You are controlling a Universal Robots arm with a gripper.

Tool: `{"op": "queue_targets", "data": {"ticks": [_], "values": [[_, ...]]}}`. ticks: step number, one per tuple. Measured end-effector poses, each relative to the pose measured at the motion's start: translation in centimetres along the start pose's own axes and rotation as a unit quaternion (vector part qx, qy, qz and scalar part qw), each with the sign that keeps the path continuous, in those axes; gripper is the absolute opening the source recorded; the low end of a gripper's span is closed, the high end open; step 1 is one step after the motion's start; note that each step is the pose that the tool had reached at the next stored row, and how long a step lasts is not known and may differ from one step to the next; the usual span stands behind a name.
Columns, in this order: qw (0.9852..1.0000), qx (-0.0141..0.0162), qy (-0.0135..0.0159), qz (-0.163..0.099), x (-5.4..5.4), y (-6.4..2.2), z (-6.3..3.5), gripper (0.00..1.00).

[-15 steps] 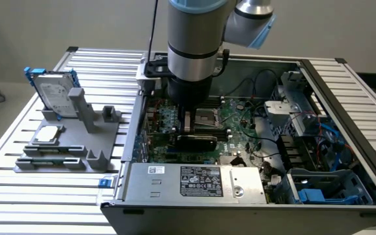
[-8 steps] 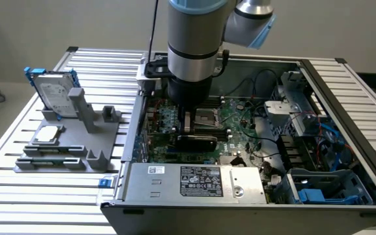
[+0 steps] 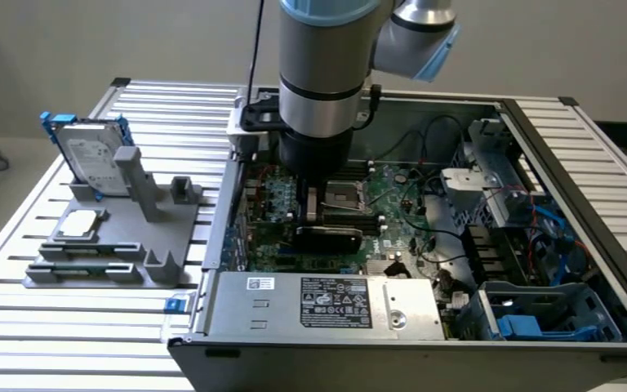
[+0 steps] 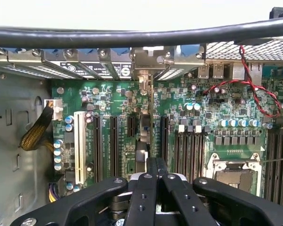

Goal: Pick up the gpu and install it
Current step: 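Press down on the gpu until it lock into place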

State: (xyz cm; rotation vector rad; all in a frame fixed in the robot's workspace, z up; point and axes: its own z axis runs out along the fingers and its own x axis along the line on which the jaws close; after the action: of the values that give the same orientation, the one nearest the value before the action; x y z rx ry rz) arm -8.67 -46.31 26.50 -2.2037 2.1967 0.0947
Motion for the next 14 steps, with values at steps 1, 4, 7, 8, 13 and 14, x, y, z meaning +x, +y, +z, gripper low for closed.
{"op": "queue_targets", "data": {"ticks": [1,4,7,8,13,14], "values": [[1.0000,0.0000,0.0000,0.000,0.0,0.01,0.02,0.11],[1.0000,0.0002,-0.0003,0.000,0.0,0.02,0.05,0.11],[1.0000,0.0003,-0.0010,0.000,-0.1,0.08,-0.61,0.11],[1.0000,0.0000,-0.0003,0.000,-0.1,0.17,-1.02,0.11],[1.0000,-0.0006,-0.0004,0.000,-0.2,0.92,-2.27,0.11],[1.0000,-0.0010,-0.0004,0.000,-0.2,1.10,-2.41,0.11]]}}
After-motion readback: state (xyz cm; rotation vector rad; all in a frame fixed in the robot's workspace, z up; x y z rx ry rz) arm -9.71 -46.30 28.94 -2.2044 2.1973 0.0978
